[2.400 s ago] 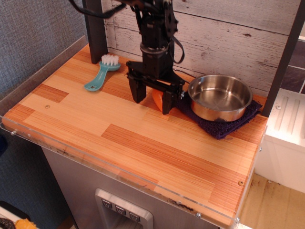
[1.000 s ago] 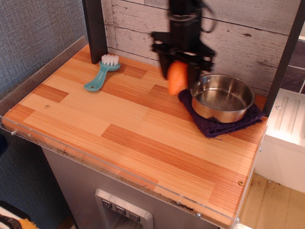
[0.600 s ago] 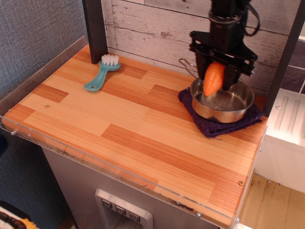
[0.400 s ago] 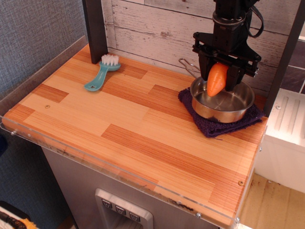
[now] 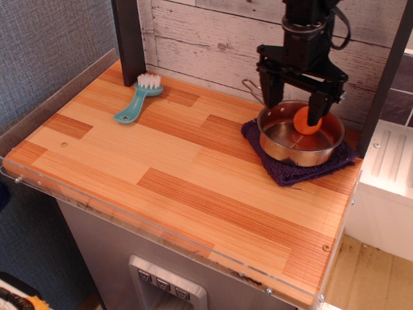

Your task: Put red toy on the vessel

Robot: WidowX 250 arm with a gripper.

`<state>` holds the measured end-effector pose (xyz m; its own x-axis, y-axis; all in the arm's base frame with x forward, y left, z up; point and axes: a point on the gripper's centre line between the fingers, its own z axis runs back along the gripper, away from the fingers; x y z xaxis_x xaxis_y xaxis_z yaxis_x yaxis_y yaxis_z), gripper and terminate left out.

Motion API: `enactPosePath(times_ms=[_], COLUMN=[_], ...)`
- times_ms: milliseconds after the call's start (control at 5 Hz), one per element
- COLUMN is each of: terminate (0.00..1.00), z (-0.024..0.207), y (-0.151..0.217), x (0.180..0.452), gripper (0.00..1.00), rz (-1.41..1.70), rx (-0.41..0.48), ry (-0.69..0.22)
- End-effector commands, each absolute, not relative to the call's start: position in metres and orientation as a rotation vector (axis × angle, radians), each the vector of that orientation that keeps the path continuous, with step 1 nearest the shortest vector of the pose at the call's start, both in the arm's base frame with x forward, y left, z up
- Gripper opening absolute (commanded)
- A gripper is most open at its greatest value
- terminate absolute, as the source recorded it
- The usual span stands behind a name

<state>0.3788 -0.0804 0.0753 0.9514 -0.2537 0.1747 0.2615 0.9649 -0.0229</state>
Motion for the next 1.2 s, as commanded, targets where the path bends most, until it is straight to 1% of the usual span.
enactPosePath(times_ms=[0,200,400,600,800,1000], terminate=[0.0,0.0,0.0,0.0,0.0,1.0], z=[0.142,0.136,0.122,0.116,0.116,0.116], y=[-0.013,0.021,0.039,0.043,0.043,0.043], x=[0.348,0.319,0.302,0.296,0.296,0.296], gripper=[1.0,1.0,1.0,1.0,1.0,1.0], rz=[-0.116,-0.017,0.005,-0.01,-0.01,-0.01], rx=[-0.07,-0.023,-0.002,0.017,0.017,0.017], ry=[-0.26,-0.198,-0.157,-0.153,-0.153,-0.153])
